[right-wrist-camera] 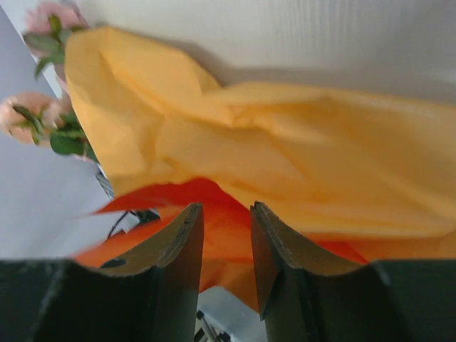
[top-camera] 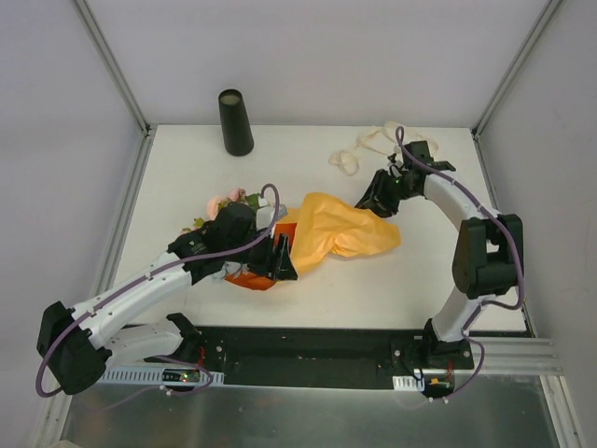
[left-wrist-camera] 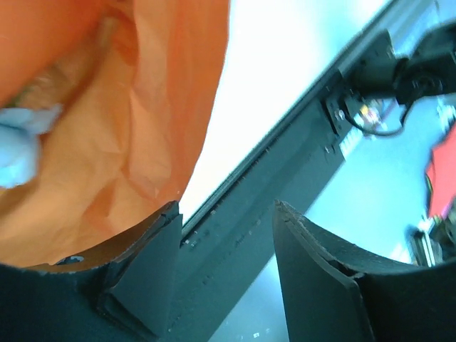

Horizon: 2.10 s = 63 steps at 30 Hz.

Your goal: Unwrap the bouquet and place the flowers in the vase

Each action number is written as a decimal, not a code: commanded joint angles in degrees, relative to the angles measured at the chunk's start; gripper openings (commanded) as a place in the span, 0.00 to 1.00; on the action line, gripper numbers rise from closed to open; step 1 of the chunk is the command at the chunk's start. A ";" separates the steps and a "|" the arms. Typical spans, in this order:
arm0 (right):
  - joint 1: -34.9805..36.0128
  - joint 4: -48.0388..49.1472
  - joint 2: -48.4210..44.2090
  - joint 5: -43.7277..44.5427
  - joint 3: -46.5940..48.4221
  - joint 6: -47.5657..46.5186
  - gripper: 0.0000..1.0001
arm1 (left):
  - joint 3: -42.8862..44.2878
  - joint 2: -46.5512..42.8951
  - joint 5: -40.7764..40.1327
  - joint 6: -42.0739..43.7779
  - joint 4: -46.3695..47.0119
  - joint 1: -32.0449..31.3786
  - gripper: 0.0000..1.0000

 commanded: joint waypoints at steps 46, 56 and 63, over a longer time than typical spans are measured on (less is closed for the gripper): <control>1.44 25.84 -45.36 4.91 -25.38 -5.01 0.63 | 23.52 16.45 -1.67 6.52 -9.32 8.11 0.57; 1.44 21.45 -32.61 -0.63 -15.44 -7.92 0.63 | 24.13 23.04 -2.02 10.12 -3.96 7.85 0.59; 1.44 15.41 -29.89 6.21 -11.07 -3.01 0.61 | 20.45 18.32 2.99 12.32 -2.11 3.02 0.11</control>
